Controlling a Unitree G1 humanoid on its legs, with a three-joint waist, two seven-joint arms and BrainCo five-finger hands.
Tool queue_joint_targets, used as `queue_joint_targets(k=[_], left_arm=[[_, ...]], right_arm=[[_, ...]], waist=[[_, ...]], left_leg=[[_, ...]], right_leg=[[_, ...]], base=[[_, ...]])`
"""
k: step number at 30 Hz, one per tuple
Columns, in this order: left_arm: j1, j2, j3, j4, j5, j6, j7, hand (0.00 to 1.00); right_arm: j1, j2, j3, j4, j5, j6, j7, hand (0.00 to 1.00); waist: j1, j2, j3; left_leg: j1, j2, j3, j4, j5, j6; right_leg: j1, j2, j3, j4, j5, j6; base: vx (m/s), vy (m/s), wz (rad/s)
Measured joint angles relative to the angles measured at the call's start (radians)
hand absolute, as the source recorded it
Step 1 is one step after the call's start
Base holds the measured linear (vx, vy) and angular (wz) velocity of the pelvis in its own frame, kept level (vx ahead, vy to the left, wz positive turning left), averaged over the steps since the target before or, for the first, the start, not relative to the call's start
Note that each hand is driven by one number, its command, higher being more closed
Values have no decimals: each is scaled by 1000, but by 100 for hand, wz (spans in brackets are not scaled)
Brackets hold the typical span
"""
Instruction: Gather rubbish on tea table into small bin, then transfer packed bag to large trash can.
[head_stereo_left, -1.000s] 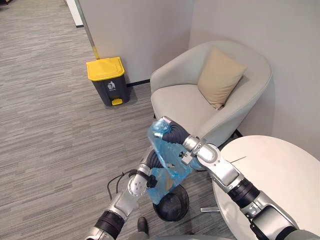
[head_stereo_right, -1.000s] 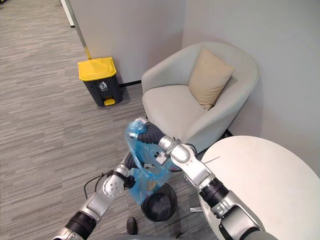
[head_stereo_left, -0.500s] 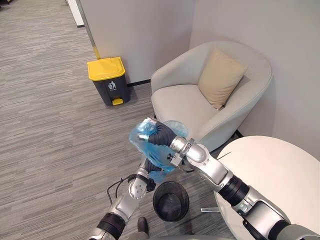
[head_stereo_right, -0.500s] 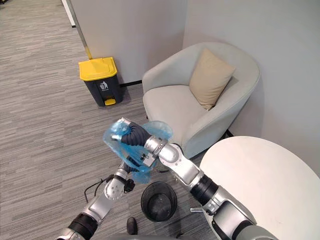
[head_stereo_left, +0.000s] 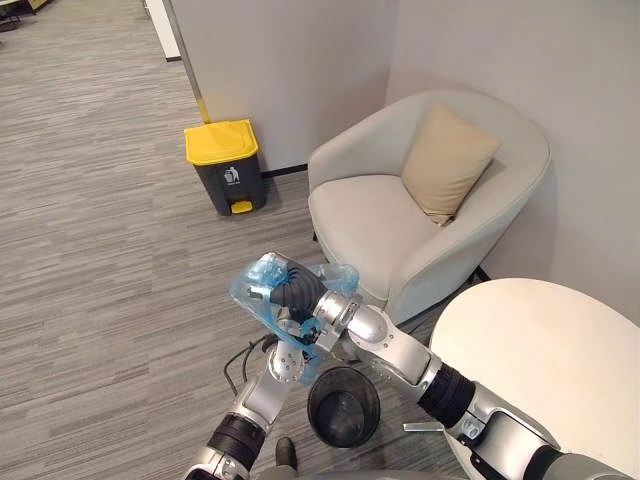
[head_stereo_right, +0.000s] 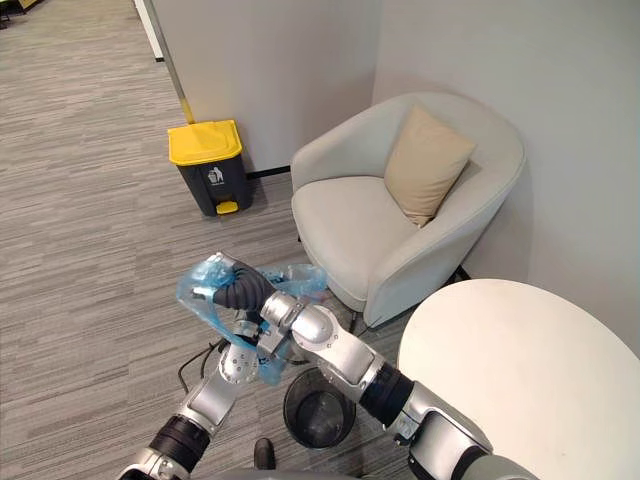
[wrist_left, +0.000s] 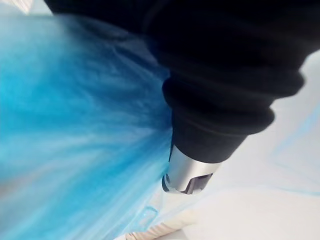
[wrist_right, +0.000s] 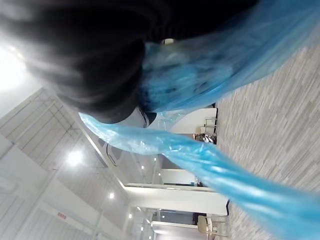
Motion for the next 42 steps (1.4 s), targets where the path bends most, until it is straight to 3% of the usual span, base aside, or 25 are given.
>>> queue_joint_targets(k=[10, 16, 17, 25, 30, 36, 42], left_arm=[[0, 1, 0, 0, -54, -14, -1, 100], [1, 1, -3, 0, -81, -22, -2, 100], [2, 1, -4, 0, -82, -23, -2, 100], [16, 3, -3, 11, -107, -27, -26, 100], [51, 5, 18, 50, -111, -28, -44, 100], [90, 13, 77, 74, -119, -29, -49, 100], [117, 17, 138, 72, -129, -29, -65, 100]], right_arm=[[59, -7, -3, -34, 22, -8, 25, 100], [77, -7, -10, -45, -41, -27, 25, 100], [87, -7, -15, -56, -57, -28, 25, 0], [125, -6, -36, -111, -244, -68, 15, 0], [143, -15, -96, -160, -454, -111, -36, 0], [149, -119, -117, -233, -598, -163, -52, 0], [179, -197, -197, -278, -679, -194, -74, 0]], waist=[[0, 0, 0], [0, 0, 0], [0, 0, 0], [-1, -1, 0], [-9, -4, 0], [-21, -25, -2], [-22, -26, -2]], left_leg=[[2, 2, 4, 0, -1, -1], [2, 3, 6, 0, -1, -1], [2, 3, 6, 0, -1, -1], [2, 1, 6, 0, -1, -1], [2, -1, 6, -1, -1, -1], [3, -5, 7, -3, -1, -1], [3, -10, 7, -1, -1, 0]], right_leg=[[-2, 0, 4, 4, 0, 0], [-7, 0, 7, 12, -2, 0], [-8, -1, 7, 14, -3, 0], [-13, -4, 7, 21, -9, 3], [-14, -7, 7, 24, -9, 4], [-15, -10, 8, 25, -10, 5], [-15, -8, 8, 24, -9, 6]], base=[[0, 0, 0], [0, 0, 0], [0, 0, 0], [0, 0, 0], [0, 0, 0], [0, 0, 0], [0, 0, 0]])
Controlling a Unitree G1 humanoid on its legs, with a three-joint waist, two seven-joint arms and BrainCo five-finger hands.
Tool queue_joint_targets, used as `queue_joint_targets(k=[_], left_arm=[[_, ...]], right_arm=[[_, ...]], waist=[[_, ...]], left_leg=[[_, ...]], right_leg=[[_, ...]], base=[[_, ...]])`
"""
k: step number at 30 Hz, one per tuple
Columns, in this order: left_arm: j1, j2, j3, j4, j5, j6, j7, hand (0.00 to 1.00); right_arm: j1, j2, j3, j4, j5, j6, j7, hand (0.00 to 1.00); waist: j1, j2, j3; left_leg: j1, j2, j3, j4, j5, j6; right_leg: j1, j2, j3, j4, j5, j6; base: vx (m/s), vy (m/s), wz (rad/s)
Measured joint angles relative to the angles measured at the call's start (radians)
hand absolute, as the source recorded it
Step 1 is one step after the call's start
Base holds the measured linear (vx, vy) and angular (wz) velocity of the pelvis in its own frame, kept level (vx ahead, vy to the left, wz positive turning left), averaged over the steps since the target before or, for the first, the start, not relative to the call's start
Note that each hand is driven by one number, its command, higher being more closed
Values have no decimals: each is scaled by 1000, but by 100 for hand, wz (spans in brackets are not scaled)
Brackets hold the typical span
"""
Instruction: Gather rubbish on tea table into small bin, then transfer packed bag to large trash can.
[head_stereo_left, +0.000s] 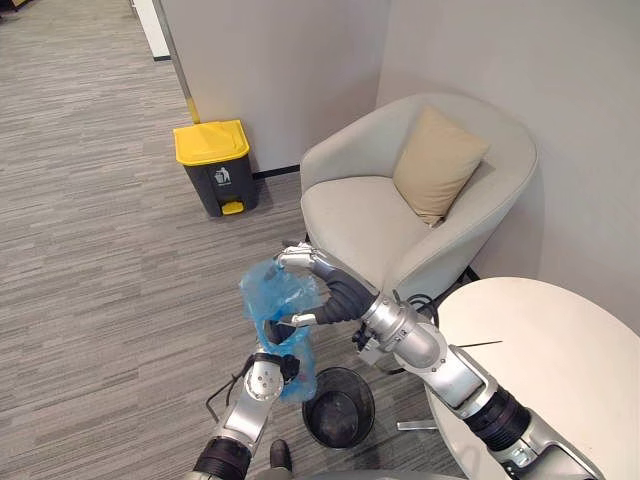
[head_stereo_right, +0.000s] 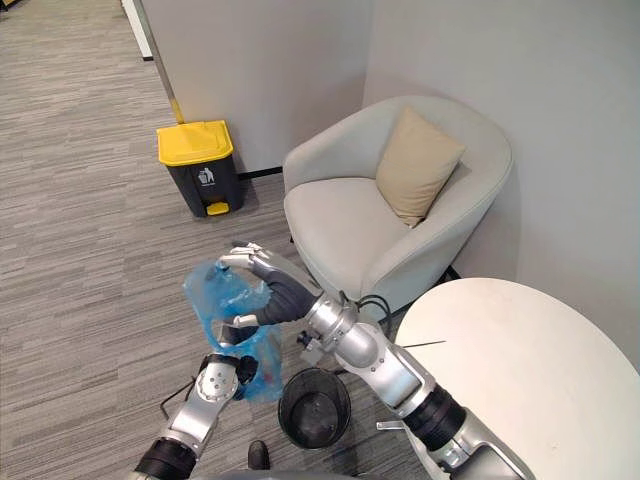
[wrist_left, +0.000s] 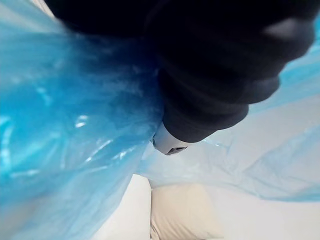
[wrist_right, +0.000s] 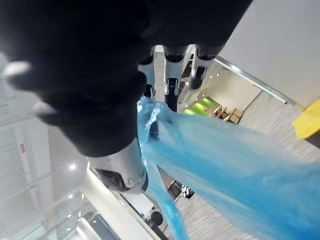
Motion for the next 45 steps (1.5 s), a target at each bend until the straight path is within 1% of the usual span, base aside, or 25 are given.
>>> queue_joint_targets(k=[3, 6, 11, 12, 14, 18, 21, 23, 25, 27, 28, 29, 30, 32, 34, 38, 39, 41, 45], left_arm=[[11, 8, 24, 0, -3, 0, -2, 100], [11, 10, 46, -5, -19, 0, -2, 100], [30, 16, 103, -7, -22, 0, -4, 100], [49, 19, 111, -6, -23, 0, -5, 100], [61, 18, 118, 1, -37, 0, -8, 100], [77, 16, 141, 51, -48, -1, -31, 100], [93, 17, 160, 81, -62, -1, -48, 100], [94, 17, 166, 99, -64, -1, -49, 100], [99, 17, 186, 111, -78, -1, -67, 100], [108, 18, 196, 111, -80, -2, -70, 100], [120, 19, 197, 119, -86, -13, -76, 100], [121, 19, 198, 124, -88, -16, -78, 100], [122, 18, 202, 152, -98, -20, -93, 100], [131, 17, 215, 174, -99, -20, -99, 100], [139, 16, 216, 209, -100, -20, -120, 100], [143, 15, 216, 267, -110, -21, -139, 100], [150, 16, 216, 274, -122, -21, -155, 100], [161, 15, 216, 283, -142, -22, -167, 100], [164, 14, 216, 330, -161, -22, -196, 100]], right_arm=[[38, -32, -31, -19, -5, -12, -3, 0], [77, -43, -69, -26, -5, -28, -3, 0], [206, -35, -205, -25, -3, -30, -17, 0], [259, -26, -244, -16, 6, -30, -16, 0], [305, -9, -277, 10, 17, -29, -15, 0], [383, 55, -375, 81, 113, -20, 0, 0], [402, 83, -415, 125, 174, -11, 24, 0], [403, 94, -427, 154, 184, -5, 25, 0], [404, 129, -458, 230, 185, -6, 25, 0], [404, 155, -488, 313, 183, -1, 23, 0], [405, 176, -524, 402, 182, 10, 20, 0], [405, 180, -531, 419, 182, 13, 17, 0], [405, 191, -556, 497, 182, 25, 0, 0], [408, 203, -574, 571, 182, 35, -14, 0], [409, 215, -602, 665, 184, 51, -19, 0], [409, 216, -612, 774, 203, 64, -20, 0], [409, 216, -613, 803, 207, 71, -19, 0], [411, 216, -614, 826, 213, 86, -19, 0], [409, 221, -632, 854, 232, 95, -18, 0]], waist=[[1, 0, 0], [0, 0, 0], [-1, 1, 1], [-2, 2, 1], [-3, 3, 2], [-7, 9, 5], [-10, 10, 5], [-10, 10, 5], [-9, 13, 7], [-9, 15, 8], [-7, 19, 11], [-6, 20, 12], [-4, 26, 15], [-4, 30, 18], [-4, 34, 20], [-3, 36, 21], [-3, 36, 21], [-4, 37, 22], [-3, 39, 23]], left_leg=[[0, 0, 0, 0, 0, 0], [0, 0, 0, 1, 0, 0], [-1, 1, 1, 0, -1, 0], [-1, 2, 1, 0, -1, 0], [-1, 3, 2, -1, -1, 0], [0, 3, 2, -5, -2, -1], [1, 3, 3, -5, -7, -8], [0, 3, 3, -5, -8, -9], [0, 2, 2, -4, -9, -8], [0, 1, 2, -4, -11, -8], [0, 0, 2, -4, -13, -8], [0, 0, 2, -4, -14, -8], [0, -1, 2, -2, -14, -8], [0, -1, -1, 0, -15, -9], [2, 0, -3, 0, -17, -8], [2, -2, -2, 1, -21, -9], [2, -3, -1, 1, -22, -9], [2, -4, -2, 1, -23, -8], [8, -9, -3, 1, -24, -7]], right_leg=[[0, 1, 0, -1, 0, 0], [0, 1, 0, -2, 0, 0], [0, 0, 2, -5, 1, 0], [0, -2, 3, -6, 1, 0], [0, -3, 4, -7, 1, 0], [0, -3, 6, -7, 1, 0], [0, -4, 7, -7, 1, 0], [0, -4, 7, -8, 1, 0], [2, -4, 7, -11, 1, 0], [2, -5, 7, -12, 0, 0], [3, -6, 7, -14, 0, 1], [4, -6, 6, -15, 0, 1], [5, -6, 6, -18, 0, 1], [9, -5, 2, -23, 0, 1], [16, -4, -1, -31, 0, 1], [17, -4, -1, -33, -2, 3], [17, -3, -1, -34, -3, 3], [18, -2, -1, -34, -3, 3], [23, -6, -2, -32, -4, 5]], base=[[0, 0, 0], [0, 0, 0], [0, 0, 0], [0, 0, 0], [0, 0, 0], [0, 0, 0], [0, 0, 0], [0, 0, 0], [0, 0, 0], [0, 0, 0], [0, 0, 0], [0, 0, 0], [0, 0, 0], [19, -2, 4], [51, -7, 3], [47, -4, -1], [42, -3, -1], [35, -5, -1], [0, 0, 0]])
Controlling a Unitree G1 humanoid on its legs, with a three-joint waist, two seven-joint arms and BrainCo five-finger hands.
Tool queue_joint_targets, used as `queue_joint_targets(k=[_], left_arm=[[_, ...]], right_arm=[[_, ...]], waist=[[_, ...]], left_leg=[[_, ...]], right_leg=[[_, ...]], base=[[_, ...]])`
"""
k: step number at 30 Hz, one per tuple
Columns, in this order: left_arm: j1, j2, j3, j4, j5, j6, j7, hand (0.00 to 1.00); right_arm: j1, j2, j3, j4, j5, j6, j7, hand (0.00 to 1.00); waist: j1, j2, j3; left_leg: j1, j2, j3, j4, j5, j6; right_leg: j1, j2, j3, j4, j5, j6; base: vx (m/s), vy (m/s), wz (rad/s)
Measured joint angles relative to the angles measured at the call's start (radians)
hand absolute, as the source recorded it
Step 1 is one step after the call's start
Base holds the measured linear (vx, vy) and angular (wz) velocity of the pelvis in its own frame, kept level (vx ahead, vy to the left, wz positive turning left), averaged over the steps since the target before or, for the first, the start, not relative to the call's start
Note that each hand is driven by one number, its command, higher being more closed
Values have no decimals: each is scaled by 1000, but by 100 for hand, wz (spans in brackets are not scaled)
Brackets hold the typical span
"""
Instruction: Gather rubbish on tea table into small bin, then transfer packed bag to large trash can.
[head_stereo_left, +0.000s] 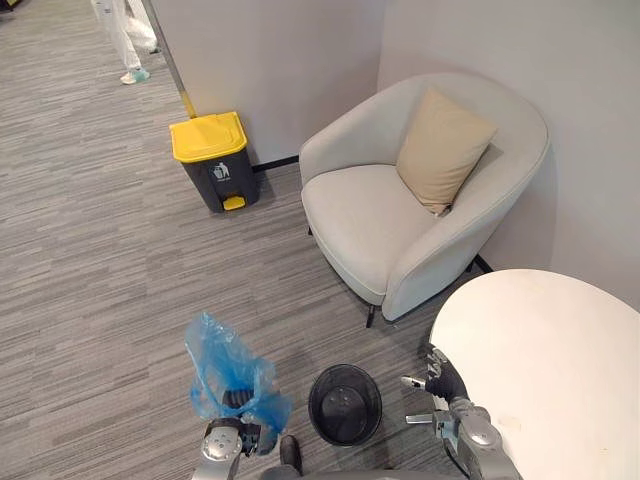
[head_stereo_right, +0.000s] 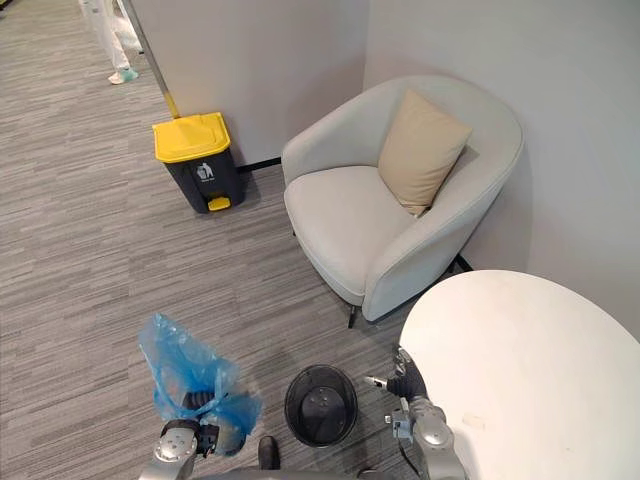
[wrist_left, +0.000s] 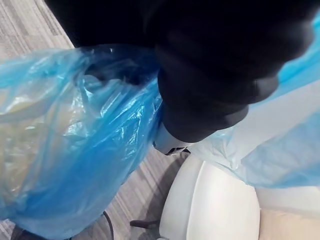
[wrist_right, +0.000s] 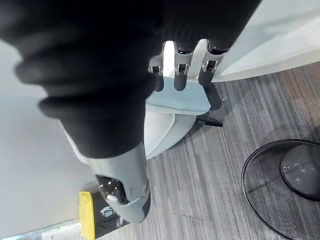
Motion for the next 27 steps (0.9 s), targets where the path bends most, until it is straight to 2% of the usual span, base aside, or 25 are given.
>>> queue_joint_targets(k=[12, 18, 21, 23, 25, 26, 27], left_arm=[[35, -1, 0, 65, -18, 0, -24, 100], [24, 0, 1, 73, -27, 0, -25, 100], [-35, 6, 0, 69, -37, 0, -25, 100], [-49, 5, 0, 49, -56, 0, -24, 100], [-48, 8, 5, 4, -57, -6, -25, 100], [-48, 11, 13, -13, -57, -11, -23, 100], [-40, 11, 13, -23, -57, -13, -23, 100]], right_arm=[[1, 15, -20, 87, 39, 14, 1, 0], [-58, 17, -19, 100, 38, 15, 1, 0], [-118, 20, -13, 100, 37, 18, -3, 0], [-119, 15, -10, 99, 37, 29, -8, 0], [-115, 14, 2, 96, 37, 34, -20, 0], [-109, 15, 18, 94, 37, 35, -21, 0], [-108, 14, 34, 94, 37, 35, -19, 0]], waist=[[-2, -2, 3], [1, -9, 48], [-1, -23, 102], [-3, -23, 119], [0, -22, 123], [-2, -30, 125], [1, -47, 119]], left_leg=[[17, -21, 5, -2, -18, 11], [12, -30, 67, 5, -21, 24], [-91, -25, 70, 194, -104, 44], [-131, -20, 48, 301, -154, 55], [-175, -4, 31, 347, -180, 71], [-207, -14, 11, 385, -182, 75], [-234, -24, -12, 416, -181, 74]], right_leg=[[11, -22, 7, 6, -12, 16], [-60, -35, 75, 77, -17, 25], [-138, -61, 94, 211, -46, 38], [-147, -71, 99, 270, -62, 45], [-161, -71, 116, 323, -100, 71], [-207, -71, 146, 511, -153, 101], [-212, -67, 161, 610, -183, 118]], base=[[9, 12, -1], [20, 31, -29], [-43, 10, -6], [-85, 34, 25], [-115, 10, 45], [-101, -65, 74], [-112, -84, 73]])
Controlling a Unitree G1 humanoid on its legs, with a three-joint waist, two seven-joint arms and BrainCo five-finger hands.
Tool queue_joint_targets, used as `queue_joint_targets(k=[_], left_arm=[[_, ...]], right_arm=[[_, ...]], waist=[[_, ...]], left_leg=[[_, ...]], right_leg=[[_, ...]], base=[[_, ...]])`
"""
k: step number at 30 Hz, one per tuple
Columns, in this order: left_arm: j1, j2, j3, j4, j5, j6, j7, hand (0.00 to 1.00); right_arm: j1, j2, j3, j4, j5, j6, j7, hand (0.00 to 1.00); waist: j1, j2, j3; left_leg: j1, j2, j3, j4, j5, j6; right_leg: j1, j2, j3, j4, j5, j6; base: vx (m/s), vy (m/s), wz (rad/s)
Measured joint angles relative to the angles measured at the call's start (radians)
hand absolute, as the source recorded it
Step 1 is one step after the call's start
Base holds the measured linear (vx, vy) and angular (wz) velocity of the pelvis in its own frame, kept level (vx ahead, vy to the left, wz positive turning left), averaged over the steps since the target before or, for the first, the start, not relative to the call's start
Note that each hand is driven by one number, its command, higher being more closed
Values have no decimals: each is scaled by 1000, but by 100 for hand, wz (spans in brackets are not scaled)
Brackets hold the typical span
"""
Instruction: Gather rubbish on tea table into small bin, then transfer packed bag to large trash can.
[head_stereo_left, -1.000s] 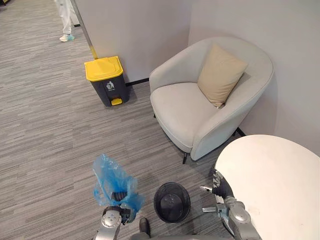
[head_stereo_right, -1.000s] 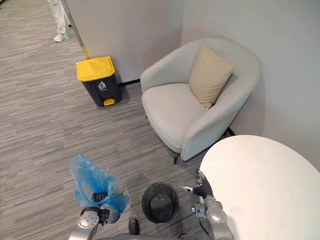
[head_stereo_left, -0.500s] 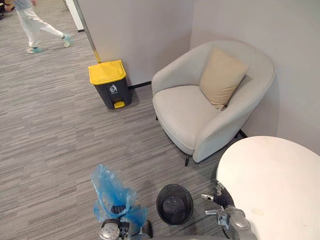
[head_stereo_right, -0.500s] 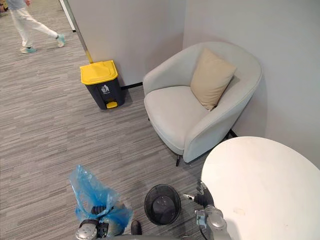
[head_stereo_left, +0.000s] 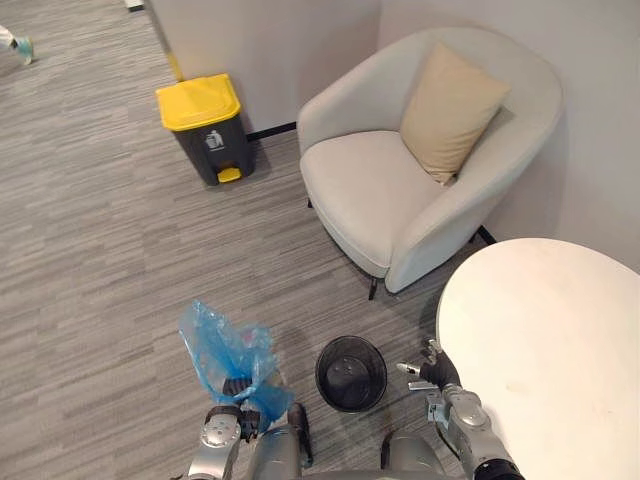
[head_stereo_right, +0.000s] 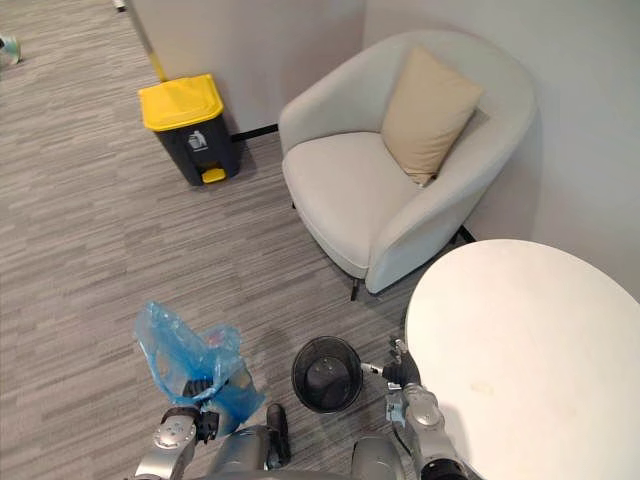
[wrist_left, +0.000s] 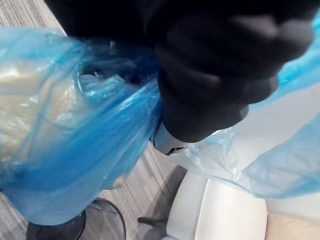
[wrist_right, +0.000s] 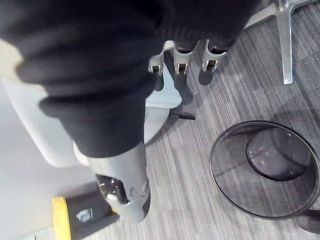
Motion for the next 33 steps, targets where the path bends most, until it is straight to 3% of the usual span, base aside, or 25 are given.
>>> queue_joint_targets(k=[2, 3, 5, 8, 9, 10, 12, 13, 14, 16, 18, 20, 21, 27, 33], left_arm=[[17, -3, 5, -20, 0, -1, 1, 100], [31, -17, 10, -31, 0, -1, 4, 100], [43, -49, 12, -44, 0, 0, 2, 100], [53, -52, 2, -71, 0, -1, 4, 100], [49, -49, -1, -88, 0, -1, 5, 100], [31, -45, -6, -88, 0, 0, 5, 100], [13, -45, -14, -99, 0, 0, 2, 100], [18, -46, -17, -119, 0, -1, 2, 100], [20, -47, -18, -123, 0, -2, 2, 100], [12, -45, -18, -112, 1, -2, 2, 100], [-14, -47, -28, -84, 1, -1, 1, 100], [-29, -40, -28, -78, 1, -1, 0, 100], [-32, -27, -30, -66, 2, 0, -1, 100], [8, -11, -40, -41, 3, 6, -1, 100], [17, -2, -26, -25, 4, 7, 0, 100]], right_arm=[[-5, -2, 10, -27, 0, -1, -1, 0], [-6, -4, 16, -47, 0, -2, -3, 0], [-15, -17, 18, -76, 1, -3, -10, 0], [6, -19, 17, -77, 1, -3, -26, 0], [8, -21, 13, -77, 1, -2, -28, 0], [8, -19, -7, -80, 1, -2, -32, 0], [18, -11, -34, -99, 1, -2, -47, 0], [30, -18, -36, -109, 1, -2, -49, 0], [37, -24, -37, -110, 1, -2, -52, 0], [49, -24, -58, -94, 1, -1, -58, 0], [48, -21, -91, -62, 1, 1, -67, 0], [40, -14, -113, -35, 1, 1, -67, 0], [36, 6, -114, -24, 1, 2, -66, 0], [35, 17, -114, 6, -5, 6, -66, 0], [33, 18, -114, 23, -30, 22, -66, 0]], waist=[[16, -6, -1], [35, 0, -6], [39, 41, -2], [33, 55, 6], [32, 60, 9], [26, 51, 20], [24, 32, 39], [20, 38, 35], [16, 40, 34], [-2, 72, 14], [-17, 90, 3], [-28, 85, 3], [-22, 66, 0], [-26, 64, -4], [-25, 56, -5]], left_leg=[[-43, -4, -20, 25, 11, -9], [-67, 4, -28, -2, 41, -24], [-86, 27, -74, -78, 119, -39], [-76, 53, -133, -177, 212, -78], [-71, 69, -140, -212, 174, -116], [-92, 70, -106, -172, 96, -134], [-131, 66, -46, 39, 62, -78], [-124, 78, -18, 154, 21, -45], [-113, 88, -7, 194, -4, -39], [-43, 136, 36, 257, -79, -36], [66, 154, 90, 147, -113, -61], [103, 123, 96, 10, -90, -107], [114, 100, 94, -28, -63, -100], [132, 49, 88, -52, -45, -74], [103, 35, 56, -54, -58, -53]], right_leg=[[18, 13, 7, -55, -52, -30], [33, 35, 9, -166, -82, -83], [32, 86, -23, -228, -43, -127], [32, 124, -95, -242, -13, -161], [37, 135, -124, -258, 7, -186], [56, 120, -165, -313, 42, -205], [66, 78, -203, -340, 69, -218], [73, 64, -229, -359, 81, -215], [79, 62, -245, -371, 89, -215], [86, 55, -312, -410, 117, -207], [84, 28, -375, -423, 134, -183], [91, 24, -411, -475, 174, -161], [108, 18, -413, -523, 206, -152], [152, -3, -413, -600, 272, -121], [126, -5, -418, -602, 276, -112]], base=[[-150, -152, 33], [-171, -179, 9], [-189, -131, 28], [-231, -168, 56], [-252, -180, 65], [-214, -136, 67], [-216, -89, 79], [-202, -53, 72], [-147, -6, 72], [-95, 77, 89], [-51, 119, 105], [-51, 140, 76], [-61, 140, 36], [-85, 136, 7], [-105, 35, 5]])
